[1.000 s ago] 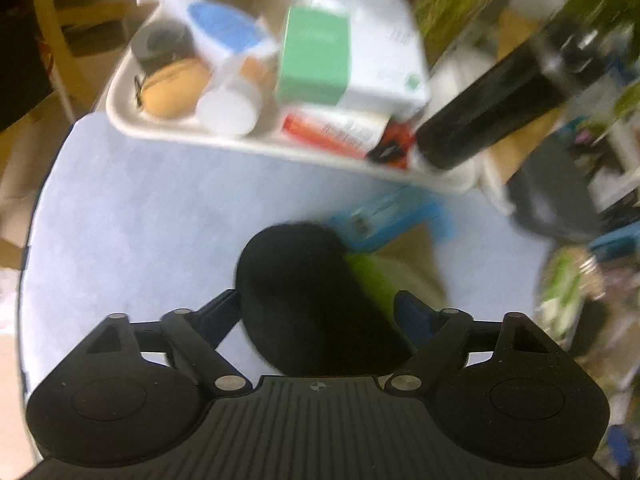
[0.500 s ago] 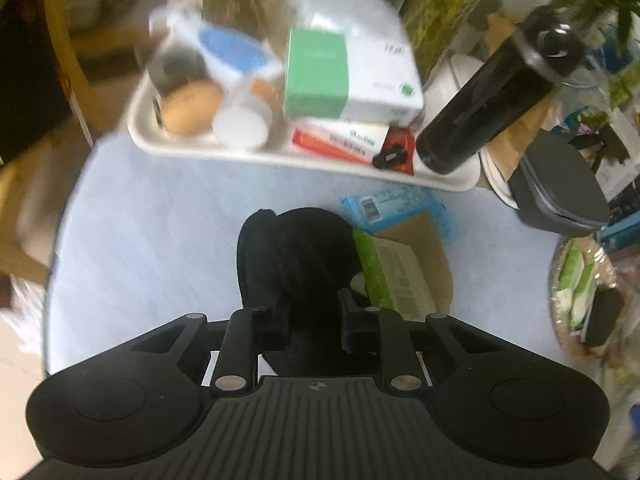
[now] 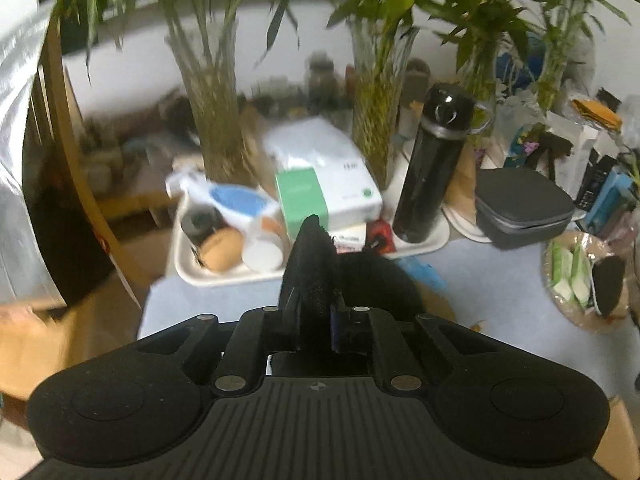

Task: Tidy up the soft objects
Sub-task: 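Grasp the green-wrapped wipes pack with the right gripper while the left holds the black pad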

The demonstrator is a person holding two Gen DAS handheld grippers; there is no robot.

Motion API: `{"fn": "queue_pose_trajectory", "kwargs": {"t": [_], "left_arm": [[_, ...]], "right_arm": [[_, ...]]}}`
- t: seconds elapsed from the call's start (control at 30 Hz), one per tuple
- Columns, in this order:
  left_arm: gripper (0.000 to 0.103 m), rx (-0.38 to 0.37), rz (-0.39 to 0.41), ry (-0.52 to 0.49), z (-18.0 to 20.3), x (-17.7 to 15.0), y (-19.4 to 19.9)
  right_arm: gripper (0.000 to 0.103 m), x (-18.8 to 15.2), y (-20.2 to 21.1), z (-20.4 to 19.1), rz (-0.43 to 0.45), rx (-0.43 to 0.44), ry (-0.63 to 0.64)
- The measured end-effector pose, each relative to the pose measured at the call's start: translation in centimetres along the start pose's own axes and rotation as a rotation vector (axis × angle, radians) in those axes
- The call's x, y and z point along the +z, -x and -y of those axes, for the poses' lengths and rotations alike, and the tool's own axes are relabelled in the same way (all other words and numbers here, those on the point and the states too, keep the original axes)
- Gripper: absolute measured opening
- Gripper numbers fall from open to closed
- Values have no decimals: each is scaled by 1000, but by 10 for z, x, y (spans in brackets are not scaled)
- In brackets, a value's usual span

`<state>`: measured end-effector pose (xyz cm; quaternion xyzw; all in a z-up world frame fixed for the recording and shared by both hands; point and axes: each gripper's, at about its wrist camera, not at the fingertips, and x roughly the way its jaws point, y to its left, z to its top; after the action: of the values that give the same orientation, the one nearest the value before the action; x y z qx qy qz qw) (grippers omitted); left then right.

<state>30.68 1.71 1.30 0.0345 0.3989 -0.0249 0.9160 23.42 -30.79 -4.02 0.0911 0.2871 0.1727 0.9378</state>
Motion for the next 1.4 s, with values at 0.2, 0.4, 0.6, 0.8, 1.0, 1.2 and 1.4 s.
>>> {"fn": "queue_pose_trajectory", "kwargs": {"t": [0.2, 0.4, 0.6, 0.8, 1.0, 1.2, 1.4], "left_arm": [[12, -47, 85, -16, -10, -15, 14], [12, -50, 128, 42, -25, -34, 11], [12, -57, 148, 136, -43, -56, -1], [12, -54, 167, 207, -58, -76, -11], [12, -74, 176, 245, -70, -85, -20], [12, -117, 195, 260, -75, -87, -20], [12, -110, 187, 255, -78, -89, -27]], "right_arm": [[103, 1, 1, 2, -6, -2, 18], [103, 5, -11, 8, -38, 12, 59], [103, 17, -41, 13, -68, 48, 64], [103, 27, -88, 19, -130, 101, 46], [99, 26, -130, 16, -197, 152, 124], [94, 27, -166, 15, -259, 309, 153], [92, 29, -195, 3, -349, 455, 200]]}}
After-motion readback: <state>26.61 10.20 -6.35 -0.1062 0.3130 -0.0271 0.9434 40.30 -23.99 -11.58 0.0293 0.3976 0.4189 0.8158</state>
